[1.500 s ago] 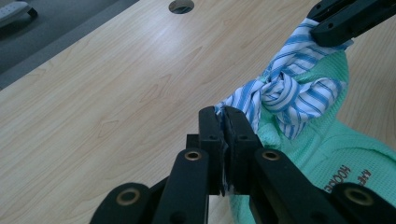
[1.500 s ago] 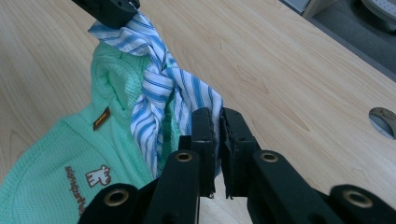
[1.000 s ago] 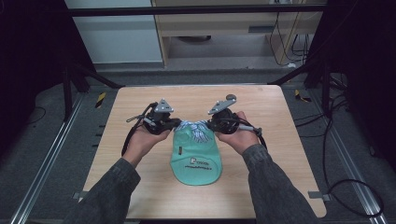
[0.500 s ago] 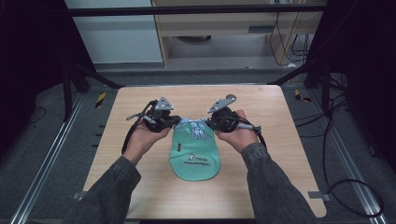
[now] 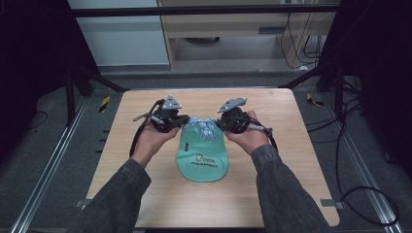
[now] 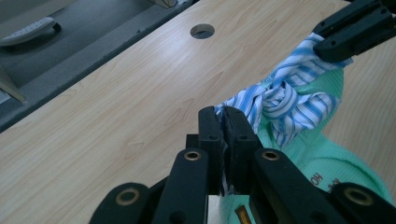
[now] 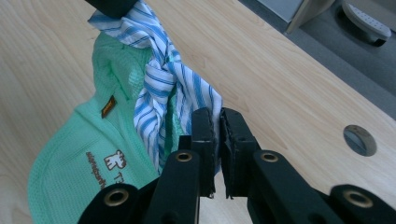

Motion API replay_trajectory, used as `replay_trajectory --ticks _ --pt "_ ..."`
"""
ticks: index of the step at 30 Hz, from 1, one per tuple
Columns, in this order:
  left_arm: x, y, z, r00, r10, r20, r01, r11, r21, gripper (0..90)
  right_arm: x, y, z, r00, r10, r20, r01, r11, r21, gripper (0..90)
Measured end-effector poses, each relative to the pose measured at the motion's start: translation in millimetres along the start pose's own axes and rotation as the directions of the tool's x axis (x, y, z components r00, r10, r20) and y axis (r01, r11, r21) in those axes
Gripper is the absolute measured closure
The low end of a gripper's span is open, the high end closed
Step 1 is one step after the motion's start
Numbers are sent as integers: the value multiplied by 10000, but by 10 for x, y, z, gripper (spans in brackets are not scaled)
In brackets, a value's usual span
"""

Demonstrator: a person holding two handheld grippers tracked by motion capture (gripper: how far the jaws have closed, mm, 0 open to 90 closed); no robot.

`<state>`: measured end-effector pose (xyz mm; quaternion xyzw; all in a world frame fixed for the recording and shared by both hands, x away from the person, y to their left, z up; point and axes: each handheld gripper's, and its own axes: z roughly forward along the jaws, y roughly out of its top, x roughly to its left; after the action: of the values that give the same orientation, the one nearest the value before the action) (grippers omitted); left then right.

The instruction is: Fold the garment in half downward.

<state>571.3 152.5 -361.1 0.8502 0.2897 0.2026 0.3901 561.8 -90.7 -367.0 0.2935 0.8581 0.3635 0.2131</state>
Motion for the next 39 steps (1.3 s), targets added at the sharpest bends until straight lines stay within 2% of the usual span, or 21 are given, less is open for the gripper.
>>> replay_trajectory --ticks 6,11,17,21,24,32,39 --pt "-55 -26 21 9996 264 -36 -263 9996 129 868 -25 -18 28 9999 -67 118 65 9999 130 844" --pt "-104 -106 38 9993 371 -96 -370 9991 193 868 42 -102 66 9998 -178 72 177 9998 100 843" --pt "-171 -209 40 9991 415 28 -415 9990 138 868 120 -216 68 9997 -237 -118 238 9996 122 842" --pt "-235 -260 18 9984 562 94 -564 9983 130 868 150 -285 68 9995 -229 -202 231 9997 109 842" --pt "-270 -280 1 9966 826 0 -826 9965 145 868 175 -319 64 9996 -215 -202 215 9998 20 841" --pt "-351 -467 -16 9975 620 332 -621 9981 46 868 296 -443 65 9989 -388 -272 389 9992 31 841" --pt "-395 -574 -53 9969 667 417 -666 9978 -25 867 402 -516 47 9982 -483 -352 480 9988 -88 838"
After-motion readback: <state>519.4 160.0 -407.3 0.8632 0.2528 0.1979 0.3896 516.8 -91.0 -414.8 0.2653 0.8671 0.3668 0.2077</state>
